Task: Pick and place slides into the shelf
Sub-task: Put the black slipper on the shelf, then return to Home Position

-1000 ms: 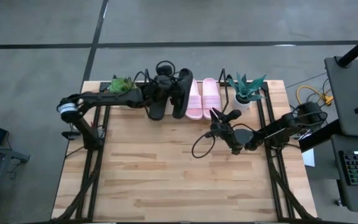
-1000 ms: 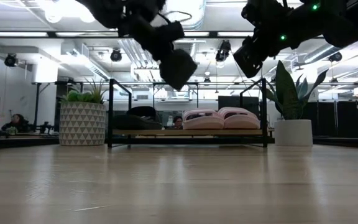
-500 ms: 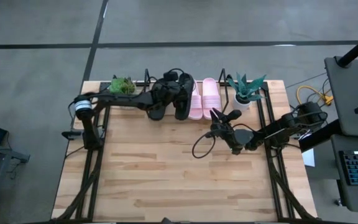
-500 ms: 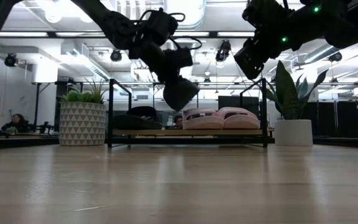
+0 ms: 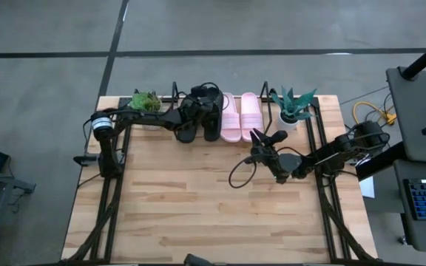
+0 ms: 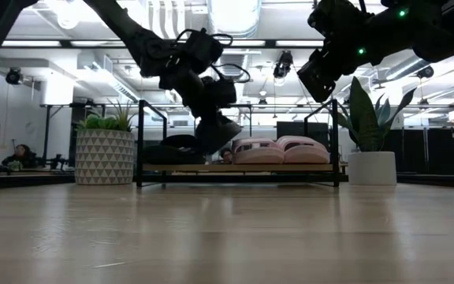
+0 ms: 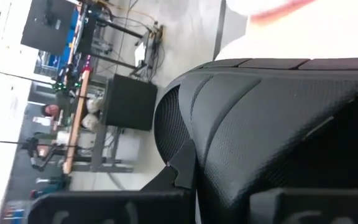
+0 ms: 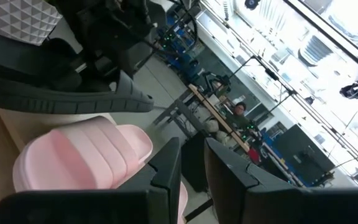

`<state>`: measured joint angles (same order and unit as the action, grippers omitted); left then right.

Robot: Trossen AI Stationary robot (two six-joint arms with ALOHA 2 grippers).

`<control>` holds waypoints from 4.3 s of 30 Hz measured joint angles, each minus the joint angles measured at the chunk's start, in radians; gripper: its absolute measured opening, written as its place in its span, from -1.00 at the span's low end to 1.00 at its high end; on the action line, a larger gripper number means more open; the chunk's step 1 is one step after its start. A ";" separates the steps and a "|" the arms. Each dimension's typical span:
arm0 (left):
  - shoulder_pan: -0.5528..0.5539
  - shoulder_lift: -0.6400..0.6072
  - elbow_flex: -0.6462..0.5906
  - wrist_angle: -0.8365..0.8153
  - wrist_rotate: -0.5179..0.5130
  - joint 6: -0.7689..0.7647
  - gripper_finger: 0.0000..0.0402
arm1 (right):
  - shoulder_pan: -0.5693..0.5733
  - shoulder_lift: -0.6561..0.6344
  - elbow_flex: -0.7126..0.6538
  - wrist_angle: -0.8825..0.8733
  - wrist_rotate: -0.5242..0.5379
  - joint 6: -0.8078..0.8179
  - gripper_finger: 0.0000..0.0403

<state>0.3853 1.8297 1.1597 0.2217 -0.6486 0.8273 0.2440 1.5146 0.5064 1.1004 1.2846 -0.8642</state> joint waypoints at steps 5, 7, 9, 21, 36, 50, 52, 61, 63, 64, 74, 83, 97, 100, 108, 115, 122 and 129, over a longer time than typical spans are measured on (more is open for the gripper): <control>0.002 0.000 -0.003 -0.030 -0.050 0.094 -1.00 | 0.000 0.000 0.000 0.000 0.000 0.000 -0.69; 0.001 0.000 -0.003 -0.039 -0.079 0.134 -1.00 | 0.000 0.000 0.000 0.000 0.000 0.000 -0.69; 0.002 -0.001 -0.001 -0.052 -0.101 0.176 -1.00 | 0.000 0.000 0.000 0.000 0.000 0.000 -0.69; 0.002 0.012 -0.001 -0.118 -0.095 0.203 -1.00 | 0.000 0.000 0.001 0.000 0.000 0.000 -0.69; 0.004 0.143 0.113 -0.207 -0.195 0.214 -1.00 | 0.000 0.000 0.004 0.000 -0.001 0.000 -0.69; 0.014 0.136 0.202 -0.423 -0.074 0.074 -0.71 | 0.000 0.000 0.004 0.000 -0.001 0.000 -0.69; 0.015 0.133 0.202 -0.434 -0.067 0.074 -0.56 | 0.000 0.000 0.004 0.000 -0.001 0.000 -0.69; 0.014 0.122 0.202 -0.451 -0.060 -0.012 0.22 | 0.000 0.000 0.004 0.000 -0.001 0.008 -0.69; 0.011 0.114 0.202 -0.460 -0.048 -0.014 0.35 | 0.000 0.000 0.004 0.000 -0.001 0.008 -0.69; 0.010 0.107 0.202 -0.466 -0.032 -0.018 0.40 | 0.000 0.000 0.004 0.000 -0.001 0.008 -0.69; 0.002 -0.015 0.205 -0.641 0.316 -0.183 0.49 | 0.000 0.000 0.004 0.000 -0.001 0.008 -0.69; -0.002 -0.217 0.182 -0.645 0.524 -0.255 0.49 | 0.000 0.000 0.003 0.000 -0.001 0.008 -0.69; -0.135 -0.610 -0.113 -0.474 0.785 -0.514 -0.48 | -0.003 0.000 0.011 0.000 -0.001 -0.016 -0.69; -0.182 -0.695 -0.212 -0.410 0.662 -0.516 -0.79 | -0.003 0.000 0.011 0.001 0.000 -0.033 -0.69; -0.275 -0.964 -0.465 -0.263 0.507 -0.537 -0.94 | 0.000 -0.002 0.019 0.001 -0.067 0.102 -0.69; -0.295 -1.190 -0.601 -0.246 0.425 -0.541 -0.94 | -0.017 -0.065 0.027 -0.208 -0.585 0.400 -0.78; -0.295 -1.320 -0.680 -0.247 0.409 -0.540 -0.94 | -0.168 -0.193 0.106 -0.561 -1.277 0.784 -0.95; -0.294 -1.430 -0.757 -0.286 0.379 -0.534 -0.94 | -0.209 -0.438 0.063 -0.599 -1.209 0.666 -0.96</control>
<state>0.0910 0.3995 0.4025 -0.0644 -0.2700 0.2931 0.0353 1.0769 0.5691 0.5009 0.0761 -0.1984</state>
